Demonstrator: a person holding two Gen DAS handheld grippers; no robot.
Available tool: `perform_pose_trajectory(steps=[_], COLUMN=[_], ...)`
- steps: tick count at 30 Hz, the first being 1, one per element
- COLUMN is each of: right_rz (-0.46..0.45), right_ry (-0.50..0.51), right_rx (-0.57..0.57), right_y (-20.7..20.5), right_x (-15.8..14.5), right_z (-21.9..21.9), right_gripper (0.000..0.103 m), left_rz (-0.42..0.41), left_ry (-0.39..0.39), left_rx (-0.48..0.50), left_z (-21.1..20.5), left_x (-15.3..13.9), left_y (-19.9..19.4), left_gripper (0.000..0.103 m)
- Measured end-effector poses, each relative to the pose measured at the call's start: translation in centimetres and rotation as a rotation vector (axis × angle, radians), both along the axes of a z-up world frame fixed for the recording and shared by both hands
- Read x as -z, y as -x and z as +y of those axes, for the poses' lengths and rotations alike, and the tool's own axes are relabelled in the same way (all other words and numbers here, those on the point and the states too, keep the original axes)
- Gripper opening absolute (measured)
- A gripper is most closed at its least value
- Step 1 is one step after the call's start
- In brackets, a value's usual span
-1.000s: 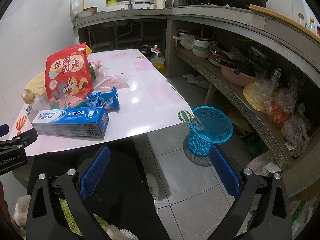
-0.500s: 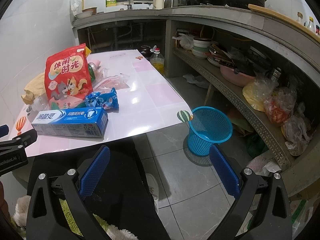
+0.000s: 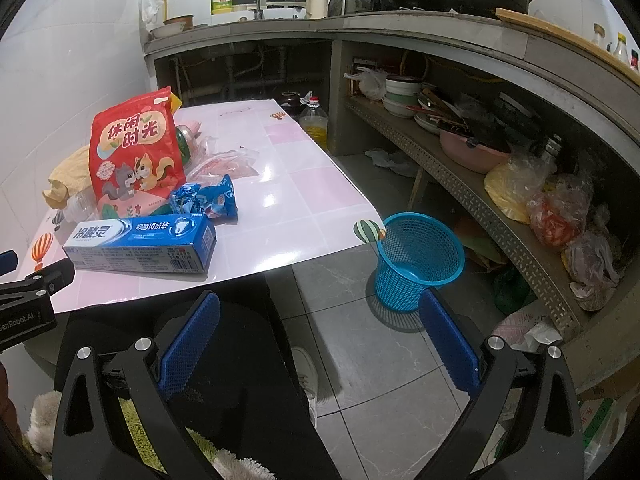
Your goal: Collect trash
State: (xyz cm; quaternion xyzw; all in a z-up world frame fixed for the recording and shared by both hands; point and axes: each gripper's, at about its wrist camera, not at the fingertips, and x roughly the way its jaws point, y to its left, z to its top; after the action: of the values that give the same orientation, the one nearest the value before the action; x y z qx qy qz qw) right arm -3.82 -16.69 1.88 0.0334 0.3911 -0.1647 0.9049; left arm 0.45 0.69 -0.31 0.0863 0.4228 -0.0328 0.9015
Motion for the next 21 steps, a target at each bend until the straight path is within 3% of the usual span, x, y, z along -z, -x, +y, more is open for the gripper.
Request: perform_pose_trajectory(steps=[21], right_rz=[0.005], right_ry=[0.011], right_rx=[-0.017], right_y=[0.1], right_x=[0.3], right_z=[0.5], right_gripper=[0.097], left_rz=[-0.017], left_ry=[0.012], left_rx=[0.008], left_z=[1.1], left_x=[0.0], left_y=[0.0], left_gripper=[0.094])
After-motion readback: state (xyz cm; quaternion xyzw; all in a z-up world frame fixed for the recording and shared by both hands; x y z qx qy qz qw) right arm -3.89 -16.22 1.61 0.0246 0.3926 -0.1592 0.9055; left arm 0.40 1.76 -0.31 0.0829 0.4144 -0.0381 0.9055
